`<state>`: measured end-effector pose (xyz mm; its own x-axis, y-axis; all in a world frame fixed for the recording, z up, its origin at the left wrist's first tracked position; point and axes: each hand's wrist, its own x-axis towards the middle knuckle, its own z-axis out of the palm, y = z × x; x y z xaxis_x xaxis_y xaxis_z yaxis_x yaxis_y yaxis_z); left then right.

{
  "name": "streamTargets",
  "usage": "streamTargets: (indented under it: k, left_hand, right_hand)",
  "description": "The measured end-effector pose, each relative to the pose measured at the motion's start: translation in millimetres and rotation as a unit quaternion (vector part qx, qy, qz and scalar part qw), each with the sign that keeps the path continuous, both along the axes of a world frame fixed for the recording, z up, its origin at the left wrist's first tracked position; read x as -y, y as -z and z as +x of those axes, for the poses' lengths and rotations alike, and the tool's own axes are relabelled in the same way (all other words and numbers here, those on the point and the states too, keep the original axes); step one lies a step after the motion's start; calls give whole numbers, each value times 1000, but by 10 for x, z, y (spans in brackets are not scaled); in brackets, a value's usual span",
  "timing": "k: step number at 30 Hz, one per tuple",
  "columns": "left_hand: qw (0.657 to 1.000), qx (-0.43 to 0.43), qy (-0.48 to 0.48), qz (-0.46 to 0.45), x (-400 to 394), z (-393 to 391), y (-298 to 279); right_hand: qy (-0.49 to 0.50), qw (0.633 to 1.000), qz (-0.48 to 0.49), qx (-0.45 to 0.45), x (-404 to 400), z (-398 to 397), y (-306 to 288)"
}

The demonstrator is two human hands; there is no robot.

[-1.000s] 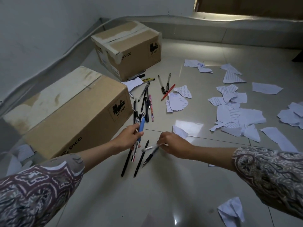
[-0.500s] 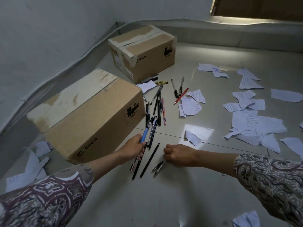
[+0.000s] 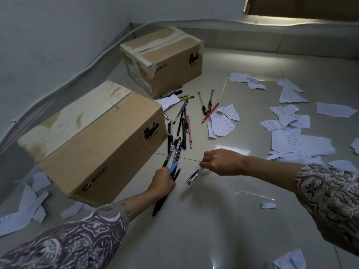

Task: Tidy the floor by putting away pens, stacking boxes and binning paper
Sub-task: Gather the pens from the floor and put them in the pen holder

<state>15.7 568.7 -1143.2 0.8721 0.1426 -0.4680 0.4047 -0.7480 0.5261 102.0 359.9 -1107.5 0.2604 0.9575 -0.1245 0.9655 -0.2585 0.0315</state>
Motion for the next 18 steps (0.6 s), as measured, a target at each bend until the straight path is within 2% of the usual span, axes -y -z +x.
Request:
streamTargets:
  k: [5,7,14,18]
  left_hand:
    - [999,11,17,46,86,28,10]
    - [999,8,9,38,105,46,-8]
    - [992,-46,-48,-110,91,358,-258]
    - [981,-51,-59,-177,126,582,-528]
  right_hand:
    - [32,999,-35,5,-41,102,-5]
    - [44,997,-62,10,-36,133,-10]
    - [108,988,-109,-3,71,289,-90]
    - [186,976,-109,-30,118,427,-201]
